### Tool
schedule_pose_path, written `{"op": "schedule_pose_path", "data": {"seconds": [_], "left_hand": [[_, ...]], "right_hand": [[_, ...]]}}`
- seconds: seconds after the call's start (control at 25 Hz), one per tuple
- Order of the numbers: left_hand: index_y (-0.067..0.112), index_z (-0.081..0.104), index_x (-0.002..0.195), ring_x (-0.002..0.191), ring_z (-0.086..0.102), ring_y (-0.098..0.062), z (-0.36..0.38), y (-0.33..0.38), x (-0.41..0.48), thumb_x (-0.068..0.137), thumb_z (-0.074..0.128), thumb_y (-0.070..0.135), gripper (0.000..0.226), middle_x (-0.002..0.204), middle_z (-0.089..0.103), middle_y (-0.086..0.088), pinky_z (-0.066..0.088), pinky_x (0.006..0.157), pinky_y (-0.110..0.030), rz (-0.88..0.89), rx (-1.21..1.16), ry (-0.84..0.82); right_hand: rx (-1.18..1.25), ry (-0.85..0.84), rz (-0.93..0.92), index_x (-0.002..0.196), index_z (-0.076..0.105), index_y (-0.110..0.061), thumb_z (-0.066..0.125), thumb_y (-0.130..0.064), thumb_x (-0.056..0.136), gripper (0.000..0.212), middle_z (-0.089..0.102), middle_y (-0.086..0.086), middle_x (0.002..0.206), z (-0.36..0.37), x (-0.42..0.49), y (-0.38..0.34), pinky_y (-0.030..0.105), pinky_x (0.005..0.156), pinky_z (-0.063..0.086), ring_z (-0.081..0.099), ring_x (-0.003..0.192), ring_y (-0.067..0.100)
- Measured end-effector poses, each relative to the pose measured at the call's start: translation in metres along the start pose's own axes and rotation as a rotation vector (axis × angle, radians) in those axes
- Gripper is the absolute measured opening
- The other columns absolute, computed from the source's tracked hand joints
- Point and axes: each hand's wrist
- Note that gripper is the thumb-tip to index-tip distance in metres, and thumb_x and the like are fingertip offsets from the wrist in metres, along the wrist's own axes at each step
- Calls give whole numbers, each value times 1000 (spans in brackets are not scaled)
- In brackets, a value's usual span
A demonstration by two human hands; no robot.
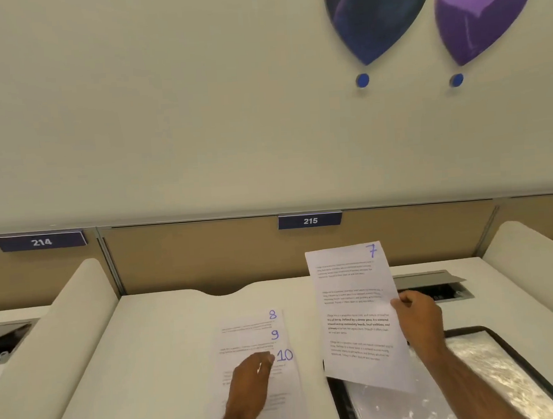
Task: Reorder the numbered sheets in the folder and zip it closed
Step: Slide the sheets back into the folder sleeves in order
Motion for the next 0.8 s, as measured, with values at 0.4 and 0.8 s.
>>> {"op": "schedule_pose_path", "data": {"seconds": [0.4,0.8], "left_hand": [[16,74,101,91,75,-18,22,76,-98,103,57,31,23,98,78,2,60,80,-34,-97,-534,-119],[7,73,98,84,76,-27,106,120,-121,102,58,19,20,92,78,-8,62,78,-44,-157,-574,60]], "right_hand": [[289,-341,182,93,68,5,63,-5,96,12,77,13,87,-74,-104,43,48,77,63,75,80,32],[441,-670,224,109,68,-1,59,-6,98,15,78,11,97,-103,-55,114,48,83,61,76,89,30]]}}
Point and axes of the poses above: each hand's wrist, its own x-axis towards the middle knuckle, its own z-axis out of the palm, y = z × x
